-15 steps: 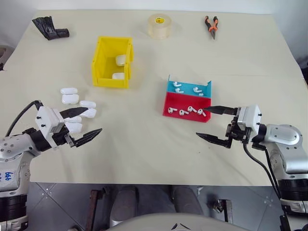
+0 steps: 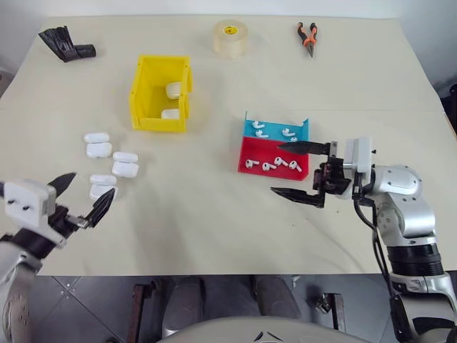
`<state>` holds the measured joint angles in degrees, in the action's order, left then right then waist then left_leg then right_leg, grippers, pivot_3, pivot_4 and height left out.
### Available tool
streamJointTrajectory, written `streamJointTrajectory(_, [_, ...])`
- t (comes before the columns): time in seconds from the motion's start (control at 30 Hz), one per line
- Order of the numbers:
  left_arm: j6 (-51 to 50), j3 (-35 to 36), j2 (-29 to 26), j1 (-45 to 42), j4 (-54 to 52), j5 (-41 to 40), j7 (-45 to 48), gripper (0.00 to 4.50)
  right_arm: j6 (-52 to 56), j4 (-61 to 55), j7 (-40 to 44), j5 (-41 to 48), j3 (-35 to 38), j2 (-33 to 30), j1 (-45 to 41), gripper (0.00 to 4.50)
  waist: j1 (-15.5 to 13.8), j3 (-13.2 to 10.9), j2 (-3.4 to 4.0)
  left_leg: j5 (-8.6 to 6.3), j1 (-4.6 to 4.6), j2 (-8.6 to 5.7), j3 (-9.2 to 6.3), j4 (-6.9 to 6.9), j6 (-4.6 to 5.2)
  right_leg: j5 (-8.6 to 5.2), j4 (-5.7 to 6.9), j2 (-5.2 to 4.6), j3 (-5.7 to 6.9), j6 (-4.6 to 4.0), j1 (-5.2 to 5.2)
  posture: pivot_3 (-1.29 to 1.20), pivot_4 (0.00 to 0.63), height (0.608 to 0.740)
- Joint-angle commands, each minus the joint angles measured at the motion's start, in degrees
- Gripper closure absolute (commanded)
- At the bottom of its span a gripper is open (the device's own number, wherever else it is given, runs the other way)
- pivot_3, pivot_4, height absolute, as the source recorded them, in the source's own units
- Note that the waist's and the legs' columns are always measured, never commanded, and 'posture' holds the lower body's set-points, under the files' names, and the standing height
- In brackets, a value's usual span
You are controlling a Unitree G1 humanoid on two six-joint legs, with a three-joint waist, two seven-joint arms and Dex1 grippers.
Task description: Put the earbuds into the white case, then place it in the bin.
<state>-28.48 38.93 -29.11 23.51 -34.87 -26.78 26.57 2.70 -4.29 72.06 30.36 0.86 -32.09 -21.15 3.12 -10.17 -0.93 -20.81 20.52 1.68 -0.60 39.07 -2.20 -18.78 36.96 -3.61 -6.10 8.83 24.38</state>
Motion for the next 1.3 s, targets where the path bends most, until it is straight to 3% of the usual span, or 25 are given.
streamJointTrajectory(0.03, [-7.5,5.6,3.8,4.2,-8.1,-0.3,-8.7,0.03,-1.4,-2.5,0.4,2.1,0.7,1.4,-2.1,0.00,-0.3,0.0,-0.05,0.00,0.00,-0.01,-0.04,0.02,0.01,0.00,-0.03,0.00,0.03,0.00,-0.03,0.00,0.150,0.740])
streamJointTrajectory(0.2, [-21.6,6.5,1.5,1.2,-12.0,-5.8,-13.7,0.03,-0.7,-1.6,1.3,1.9,0.3,1.1,-2.2,0.00,-1.5,0.0,-0.06,-0.01,-0.04,-0.06,-0.26,0.06,0.02,0.00,-0.06,0.00,0.24,-0.01,-0.19,0.00,0.150,0.740])
streamJointTrajectory(0.37, [-44.4,6.3,-5.9,-13.7,-9.7,-13.2,-18.6,0.03,1.5,-1.1,2.3,1.9,-0.1,0.0,-2.1,0.00,-1.4,0.0,-0.05,0.01,-0.23,-0.16,-0.46,0.06,0.00,-0.03,-0.11,0.03,0.46,-0.07,-0.50,0.00,0.150,0.740])
streamJointTrajectory(0.5, [-62.5,-0.6,-11.8,-29.6,-4.7,-12.9,-20.6,0.03,2.7,-2.4,1.9,2.0,-0.4,0.4,-2.0,0.00,-1.3,0.0,-0.03,0.00,-0.28,-0.28,-0.52,0.04,-0.06,-0.05,-0.10,0.06,0.51,-0.10,-0.56,0.00,0.150,0.740])
streamJointTrajectory(0.77, [-64.0,-8.8,-15.6,-34.0,3.5,-14.1,-28.9,0.03,4.0,-6.0,0.6,2.4,-0.1,0.6,0.3,0.00,-0.1,0.0,-0.03,0.11,-0.12,-0.11,-0.53,-0.07,-0.52,-0.05,-0.06,0.01,0.59,-0.10,-0.41,0.00,0.150,0.740])
streamJointTrajectory(0.97, [-64.0,-9.5,-9.0,-36.5,6.3,-16.0,-33.0,0.03,4.5,-8.0,-0.5,2.6,0.6,0.0,2.2,0.00,-0.4,0.0,-0.04,0.11,-0.08,-0.11,-0.51,0.03,-0.53,-0.04,-0.09,-0.12,0.60,-0.10,-0.38,0.00,0.150,0.740])
streamJointTrajectory(1.3, [-64.0,-10.1,-9.3,-37.8,8.9,-16.1,-34.0,0.03,4.5,-8.4,-2.3,2.3,0.7,0.2,1.6,0.00,-1.4,0.0,-0.04,0.19,-0.16,-0.28,-0.53,0.06,-0.66,-0.05,-0.09,-0.04,0.60,-0.10,-0.38,0.00,0.150,0.740])
